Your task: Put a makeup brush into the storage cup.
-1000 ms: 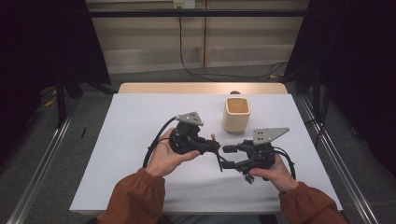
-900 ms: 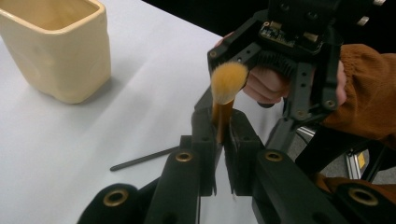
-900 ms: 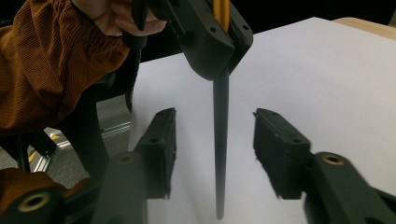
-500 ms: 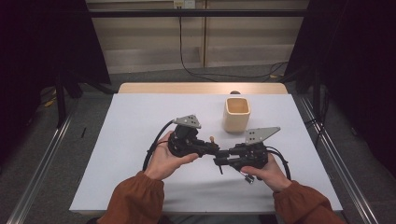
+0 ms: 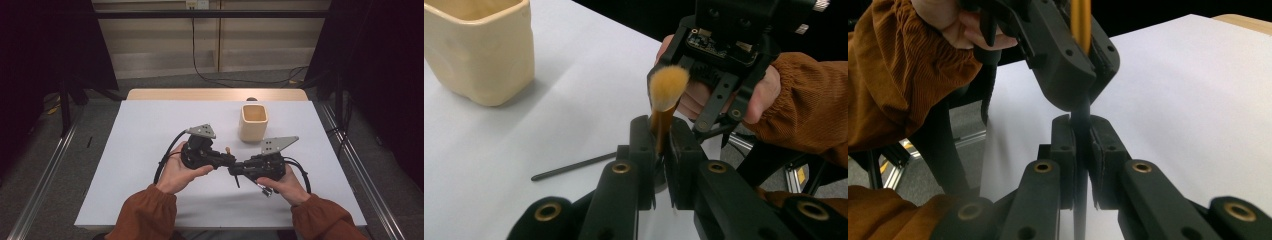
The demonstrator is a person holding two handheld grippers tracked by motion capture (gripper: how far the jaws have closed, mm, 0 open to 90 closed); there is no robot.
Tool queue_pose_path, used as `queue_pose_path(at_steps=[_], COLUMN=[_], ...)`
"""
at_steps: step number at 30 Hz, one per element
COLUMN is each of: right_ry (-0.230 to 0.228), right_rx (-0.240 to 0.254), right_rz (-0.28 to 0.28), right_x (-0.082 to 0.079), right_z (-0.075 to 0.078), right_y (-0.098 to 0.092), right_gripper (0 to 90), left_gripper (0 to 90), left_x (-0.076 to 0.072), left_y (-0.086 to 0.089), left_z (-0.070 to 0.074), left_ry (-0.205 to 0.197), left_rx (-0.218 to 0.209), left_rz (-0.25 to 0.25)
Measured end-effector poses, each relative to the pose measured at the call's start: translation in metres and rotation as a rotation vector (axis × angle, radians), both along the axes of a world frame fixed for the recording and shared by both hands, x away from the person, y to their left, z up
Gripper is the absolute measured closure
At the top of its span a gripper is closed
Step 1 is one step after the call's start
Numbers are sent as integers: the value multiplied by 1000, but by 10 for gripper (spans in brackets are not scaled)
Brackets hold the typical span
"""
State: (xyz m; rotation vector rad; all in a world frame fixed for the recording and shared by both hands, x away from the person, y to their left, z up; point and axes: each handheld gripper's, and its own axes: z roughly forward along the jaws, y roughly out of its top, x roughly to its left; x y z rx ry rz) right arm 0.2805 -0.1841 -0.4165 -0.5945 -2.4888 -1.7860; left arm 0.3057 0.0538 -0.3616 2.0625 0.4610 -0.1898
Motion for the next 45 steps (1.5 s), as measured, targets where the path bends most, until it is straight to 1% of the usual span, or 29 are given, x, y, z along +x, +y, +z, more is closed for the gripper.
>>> queue_pose_path(at_steps=[14,19,20,24,27,28,30,31,32,33,34,37,38,40,41,42,45], right_ry=[-10,-10,-11,-12,-14,-15,-16,-17,-16,-16,-18,-21,-23,-27,-27,-28,-26], right_rx=[1,0,2,3,3,4,6,5,8,8,8,5,4,6,8,10,13], right_rz=[-12,-13,-15,-22,-25,-28,-28,-30,-29,-31,-33,-34,-34,-39,-41,-45,-50], right_x=[-1,-1,-1,-1,0,0,0,0,0,0,0,0,-1,-1,0,0,0], right_z=[0,0,0,0,0,0,0,0,0,0,0,0,0,0,0,0,0], right_y=[-3,-3,-4,-5,-5,-5,-5,-5,-5,-5,-5,-6,-6,-7,-8,-9,-11], right_gripper=[833,833,834,834,833,834,834,834,833,834,834,834,834,834,834,834,834], left_gripper=[833,822,808,733,683,652,574,508,468,451,415,291,255,246,211,179,123], left_x=[0,0,-1,1,0,0,-1,-1,-1,-1,-2,-1,-1,0,0,0,0], left_y=[-1,-1,0,2,4,5,5,6,7,8,8,10,12,14,15,16,19], left_z=[-5,-5,-6,-6,-7,-7,-7,-7,-7,-6,-6,-6,-7,-8,-8,-8,-9], left_ry=[-2,-8,-9,-9,-17,-19,-36,-35,-32,-43,-50,-58,-54,-60,-63,-65,-78], left_rx=[-35,-39,-45,-52,-59,-63,-56,-61,-70,-78,-76,-68,-73,-78,-71,-76,-74], left_rz=[12,19,23,28,37,38,47,52,45,53,63,85,84,90,104,110,139])
